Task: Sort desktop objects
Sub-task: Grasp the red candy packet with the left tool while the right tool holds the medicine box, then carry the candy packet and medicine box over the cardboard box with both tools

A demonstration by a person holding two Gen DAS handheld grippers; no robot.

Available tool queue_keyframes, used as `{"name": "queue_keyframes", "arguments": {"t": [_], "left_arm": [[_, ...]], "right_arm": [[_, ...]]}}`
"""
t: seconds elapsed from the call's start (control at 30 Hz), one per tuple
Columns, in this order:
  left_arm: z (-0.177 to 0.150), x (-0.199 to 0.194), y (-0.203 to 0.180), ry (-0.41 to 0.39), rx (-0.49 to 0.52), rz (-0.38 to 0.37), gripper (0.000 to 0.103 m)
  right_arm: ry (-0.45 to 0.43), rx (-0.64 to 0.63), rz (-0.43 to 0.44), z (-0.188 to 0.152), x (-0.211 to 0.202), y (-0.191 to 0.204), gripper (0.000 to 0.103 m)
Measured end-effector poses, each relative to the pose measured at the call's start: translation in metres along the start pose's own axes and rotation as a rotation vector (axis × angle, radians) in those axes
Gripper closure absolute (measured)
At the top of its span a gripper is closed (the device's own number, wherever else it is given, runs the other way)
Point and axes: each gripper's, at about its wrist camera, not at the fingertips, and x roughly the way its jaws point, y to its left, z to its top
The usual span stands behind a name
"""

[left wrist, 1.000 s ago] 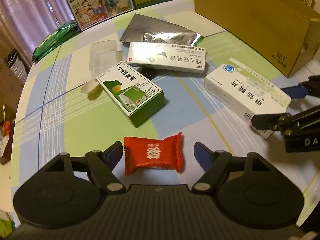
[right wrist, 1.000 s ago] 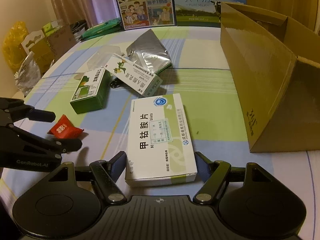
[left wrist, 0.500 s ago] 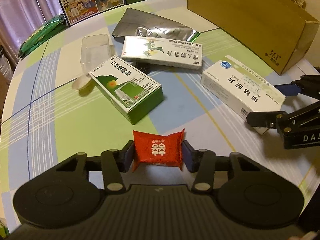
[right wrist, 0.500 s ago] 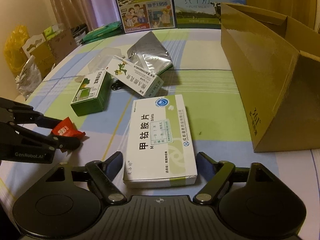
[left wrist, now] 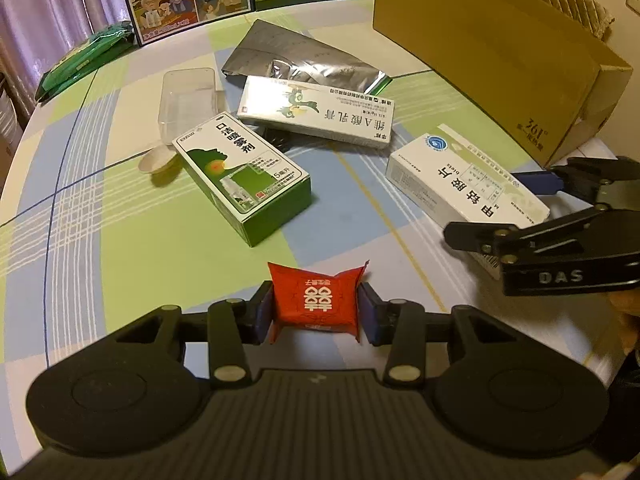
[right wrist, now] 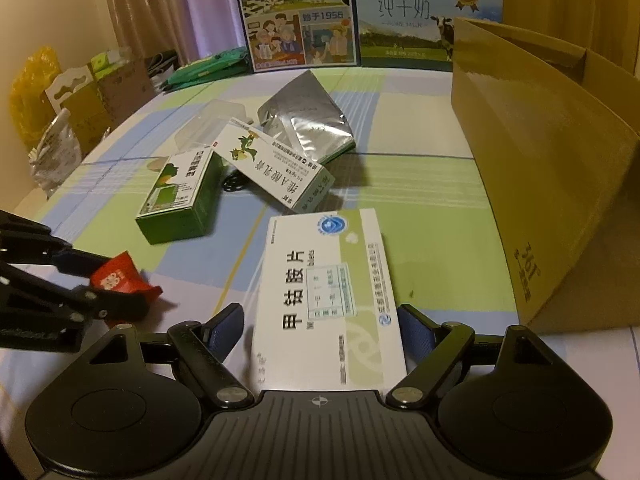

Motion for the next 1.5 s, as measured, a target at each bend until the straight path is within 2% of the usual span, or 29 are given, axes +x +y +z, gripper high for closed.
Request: {"name": "queue_keyframes", "arguments": {"t": [0.07, 0.1, 0.13, 0.4, 0.7, 1.1, 1.5], "left_arm": [[0.0, -0.001, -0.001, -0.001, 0.0, 0.001, 0.065], [0.0, -0.001, -0.001, -0.002, -0.003, 0.0, 0.065], [0.0, -0.002, -0.001, -0.003, -0.008, -0.001, 0.065], [-0.003, -0.015, -0.006, -0.019, -0.045, -0.003, 0.065], [0.003, -0.048, -0.029, -0.066, -0.057, -0.017, 0.065], [0.027, -0.09, -0.072, -0.144, -0.061, -0.062, 0.065], [0.054, -0.105, -0.11, -0.193, -0.036, -0.106, 0.065]], "right_arm": [[-0.001, -0.009, -0.011, 0.001, 0.003, 0.001, 0.024], [-0.003, -0.019, -0.019, 0.002, 0.004, 0.002, 0.032], [-0.007, -0.032, -0.032, 0.002, 0.004, 0.003, 0.035], [-0.04, -0.034, -0.053, 0.003, -0.021, 0.004, 0.035], [-0.094, 0.044, -0.065, 0.014, -0.08, 0.0, 0.035], [-0.166, 0.084, -0.126, 0.024, -0.149, -0.022, 0.035], [-0.217, 0.107, -0.179, 0.031, -0.187, -0.055, 0.035]]}}
